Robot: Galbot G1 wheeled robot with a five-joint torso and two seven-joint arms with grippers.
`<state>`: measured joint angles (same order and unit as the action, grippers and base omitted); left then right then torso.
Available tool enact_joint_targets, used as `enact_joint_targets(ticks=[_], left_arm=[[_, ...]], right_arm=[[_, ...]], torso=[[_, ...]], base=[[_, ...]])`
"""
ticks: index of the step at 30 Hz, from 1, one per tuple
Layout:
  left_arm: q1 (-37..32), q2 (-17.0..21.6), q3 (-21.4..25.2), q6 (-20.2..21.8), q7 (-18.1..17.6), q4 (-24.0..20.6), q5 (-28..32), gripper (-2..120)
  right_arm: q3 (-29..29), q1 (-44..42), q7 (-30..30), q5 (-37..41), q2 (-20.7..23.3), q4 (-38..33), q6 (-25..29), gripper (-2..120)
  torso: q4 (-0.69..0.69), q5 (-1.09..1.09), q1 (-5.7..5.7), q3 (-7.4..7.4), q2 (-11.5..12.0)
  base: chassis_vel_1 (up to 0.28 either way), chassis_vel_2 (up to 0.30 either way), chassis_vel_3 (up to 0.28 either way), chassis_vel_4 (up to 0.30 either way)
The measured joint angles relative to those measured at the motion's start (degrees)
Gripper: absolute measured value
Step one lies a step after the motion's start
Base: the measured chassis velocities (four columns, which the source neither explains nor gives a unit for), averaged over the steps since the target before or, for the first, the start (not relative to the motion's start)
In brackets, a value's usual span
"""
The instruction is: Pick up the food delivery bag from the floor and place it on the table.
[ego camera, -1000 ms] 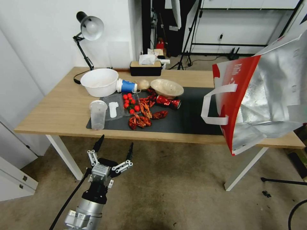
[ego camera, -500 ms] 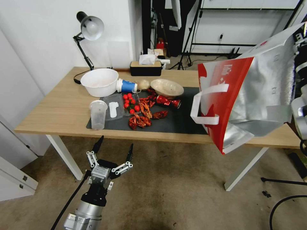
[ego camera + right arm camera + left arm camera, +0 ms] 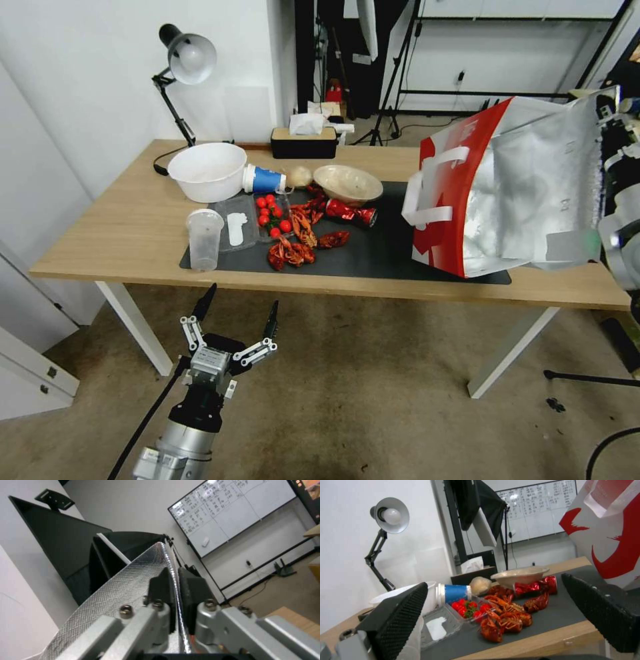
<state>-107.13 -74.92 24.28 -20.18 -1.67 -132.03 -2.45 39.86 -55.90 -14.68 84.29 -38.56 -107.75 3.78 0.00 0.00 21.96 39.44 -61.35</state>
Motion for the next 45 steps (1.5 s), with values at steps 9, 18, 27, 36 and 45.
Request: enact_joint_targets(ticks=[9,18,27,36,45], left_arm=[[0.4,0.5,0.0,0.0,0.1,0.4,0.2,99],[1.1,1.0,0.3,0.1,0.1,0.9,1.2,99],[1.8,1.2,0.1,0.2,-0.4,1.5,2.7,99],[2.8,1.6,0.4,0.8,-0.4,1.8,4.7,99],[2.9,2.1,1.3,0.9,-0.4,2.9,5.4,99]], right_arm=[[-2.4,2.8,2.1,-0.7,2.1,4.3,-0.2,35],[-4.4,5.1,4.8,-1.8,2.6,6.3,-0.2,71],[-2.0,1.7,6.4,-3.2,2.5,4.5,-0.2,98],[7.2,-9.5,9.6,-13.5,0.5,-3.3,0.8,100],[14.2,-23.2,17.1,-28.3,-7.5,-11.0,1.0,100]], torso=[[0.0,0.01,0.0,0.0,0.0],[0.0,0.0,0.0,0.0,0.0],[0.0,0.0,0.0,0.0,0.0],[0.0,-0.01,0.0,-0.01,0.0],[0.0,-0.01,0.0,-0.01,0.0]], base=[[0.0,0.0,0.0,0.0],[0.0,0.0,0.0,0.0],[0.0,0.0,0.0,0.0],[0.0,0.0,0.0,0.0],[0.0,0.0,0.0,0.0]])
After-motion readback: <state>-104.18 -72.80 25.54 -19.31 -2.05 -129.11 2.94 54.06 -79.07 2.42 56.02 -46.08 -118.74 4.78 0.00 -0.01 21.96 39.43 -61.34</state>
